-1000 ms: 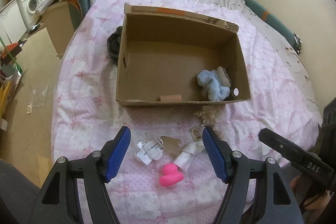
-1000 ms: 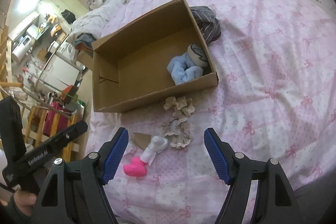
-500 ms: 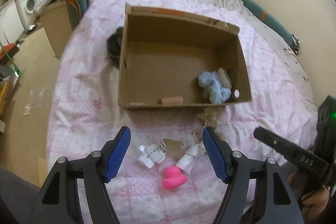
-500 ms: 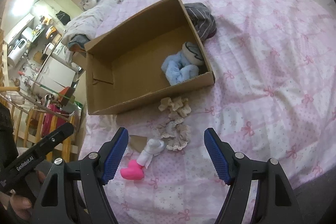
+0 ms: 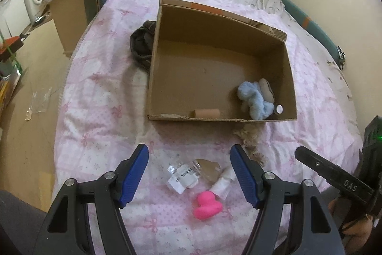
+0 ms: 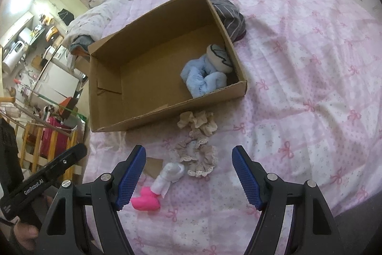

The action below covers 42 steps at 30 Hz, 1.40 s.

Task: Organize soft objects
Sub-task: 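Withdraw both tools from the box back toward the remaining items, then grasp the clear plastic bag with the left tool while the right tool grasps the pink duck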

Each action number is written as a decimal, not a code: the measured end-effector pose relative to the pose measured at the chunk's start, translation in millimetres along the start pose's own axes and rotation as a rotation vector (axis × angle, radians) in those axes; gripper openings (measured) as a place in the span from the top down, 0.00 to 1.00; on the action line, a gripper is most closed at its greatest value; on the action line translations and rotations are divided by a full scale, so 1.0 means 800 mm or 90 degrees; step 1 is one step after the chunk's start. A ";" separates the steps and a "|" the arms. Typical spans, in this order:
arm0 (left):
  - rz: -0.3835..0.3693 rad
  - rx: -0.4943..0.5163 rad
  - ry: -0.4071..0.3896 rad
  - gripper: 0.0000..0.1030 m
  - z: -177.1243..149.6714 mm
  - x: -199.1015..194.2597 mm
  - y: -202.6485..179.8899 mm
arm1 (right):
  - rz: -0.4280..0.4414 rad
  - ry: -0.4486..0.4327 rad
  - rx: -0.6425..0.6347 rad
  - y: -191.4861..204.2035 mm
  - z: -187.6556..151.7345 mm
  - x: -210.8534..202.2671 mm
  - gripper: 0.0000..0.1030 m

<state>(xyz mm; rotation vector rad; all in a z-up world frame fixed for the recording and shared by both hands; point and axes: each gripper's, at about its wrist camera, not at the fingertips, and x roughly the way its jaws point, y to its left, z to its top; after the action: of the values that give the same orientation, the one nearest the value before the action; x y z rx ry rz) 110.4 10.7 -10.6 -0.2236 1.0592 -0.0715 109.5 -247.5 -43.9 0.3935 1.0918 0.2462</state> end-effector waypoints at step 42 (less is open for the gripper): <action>-0.024 -0.164 0.212 0.88 -0.050 0.117 0.036 | -0.040 0.057 0.030 -0.027 -0.008 0.026 0.23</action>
<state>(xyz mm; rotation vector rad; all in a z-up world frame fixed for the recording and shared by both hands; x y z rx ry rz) 120.4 17.1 -115.5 -0.4761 1.3972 -0.0057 113.0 -257.6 -72.2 0.3935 1.1981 0.1845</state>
